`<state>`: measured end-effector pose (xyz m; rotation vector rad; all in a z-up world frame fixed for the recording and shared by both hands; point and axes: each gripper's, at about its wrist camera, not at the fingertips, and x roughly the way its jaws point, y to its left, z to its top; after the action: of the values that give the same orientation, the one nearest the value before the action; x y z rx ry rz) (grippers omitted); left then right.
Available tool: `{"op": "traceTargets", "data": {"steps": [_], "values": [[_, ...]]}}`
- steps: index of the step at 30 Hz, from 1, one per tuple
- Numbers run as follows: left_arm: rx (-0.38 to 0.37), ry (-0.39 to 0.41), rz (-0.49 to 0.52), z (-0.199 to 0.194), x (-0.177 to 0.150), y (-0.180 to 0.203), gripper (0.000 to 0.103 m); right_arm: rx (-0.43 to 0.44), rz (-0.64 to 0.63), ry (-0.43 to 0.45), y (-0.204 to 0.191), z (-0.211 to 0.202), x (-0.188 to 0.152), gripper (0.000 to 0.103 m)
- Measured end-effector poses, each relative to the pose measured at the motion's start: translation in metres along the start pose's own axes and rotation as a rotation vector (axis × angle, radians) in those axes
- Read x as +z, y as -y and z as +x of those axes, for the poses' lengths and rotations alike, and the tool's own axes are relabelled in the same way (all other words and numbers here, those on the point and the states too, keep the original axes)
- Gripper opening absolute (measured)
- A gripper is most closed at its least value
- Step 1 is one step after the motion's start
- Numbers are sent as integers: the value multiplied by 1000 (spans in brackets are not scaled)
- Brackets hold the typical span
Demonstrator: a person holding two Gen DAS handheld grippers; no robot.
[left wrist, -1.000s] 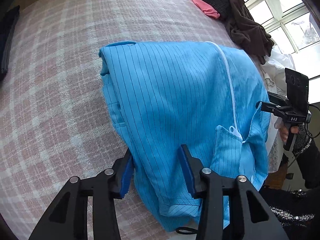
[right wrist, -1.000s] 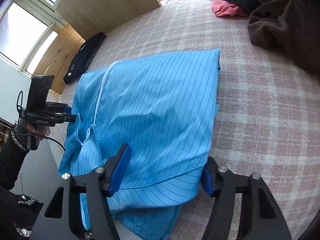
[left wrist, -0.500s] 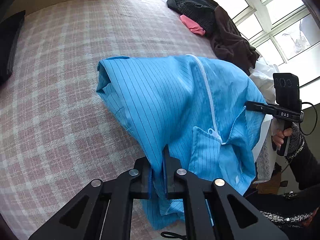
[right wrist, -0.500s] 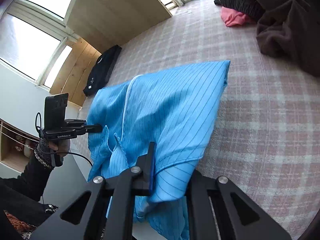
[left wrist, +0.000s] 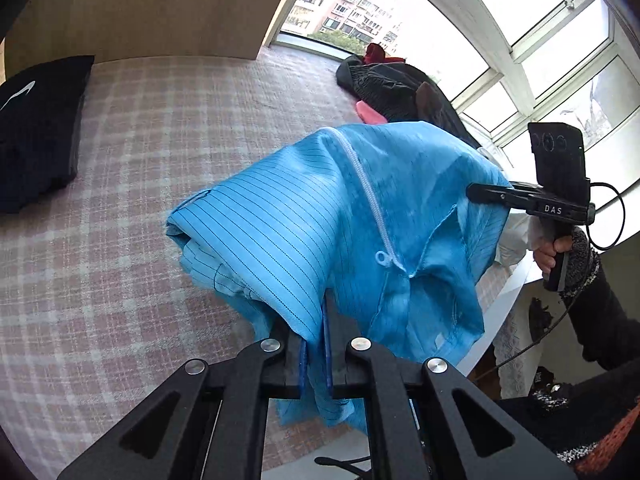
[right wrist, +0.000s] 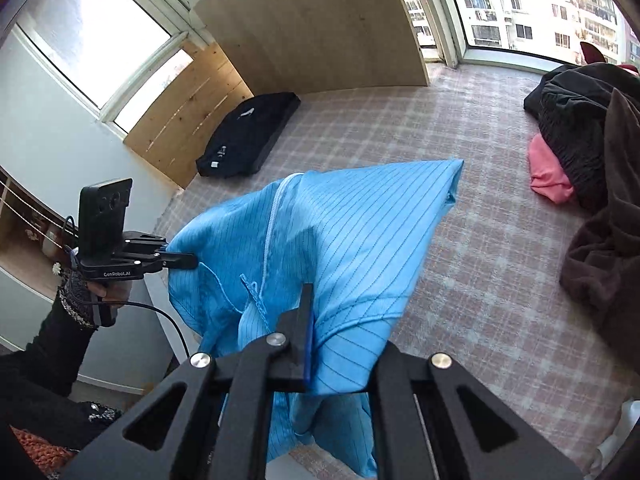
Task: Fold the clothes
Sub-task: 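Grasp the folded blue coat's edge with both grippers, then lift the coat with both grippers and carry it toward the wooden boards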
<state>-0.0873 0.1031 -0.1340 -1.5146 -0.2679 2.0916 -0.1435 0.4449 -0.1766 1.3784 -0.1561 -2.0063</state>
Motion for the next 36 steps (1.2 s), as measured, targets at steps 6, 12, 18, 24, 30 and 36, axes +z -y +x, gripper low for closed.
{"op": "traceTargets", "data": {"steps": [6,12,18,24,30,36], "values": [[48,-125,-61,51,-4,-29,25,-76,112,-104,43,49,-25,12],[126,-58,-114,29,-20,-30,49,-138,119,-122,61,43,-41,37],[196,-71,-200,50,-20,-49,53,-192,85,-135,69,56,-46,39],[159,-46,-224,72,-15,-40,64,-144,27,-108,67,68,-50,59],[134,-40,-181,87,-9,-23,33,-15,-37,-85,60,74,-58,34],[57,-26,-207,92,-5,-19,8,42,-82,-126,40,83,-57,9]]}}
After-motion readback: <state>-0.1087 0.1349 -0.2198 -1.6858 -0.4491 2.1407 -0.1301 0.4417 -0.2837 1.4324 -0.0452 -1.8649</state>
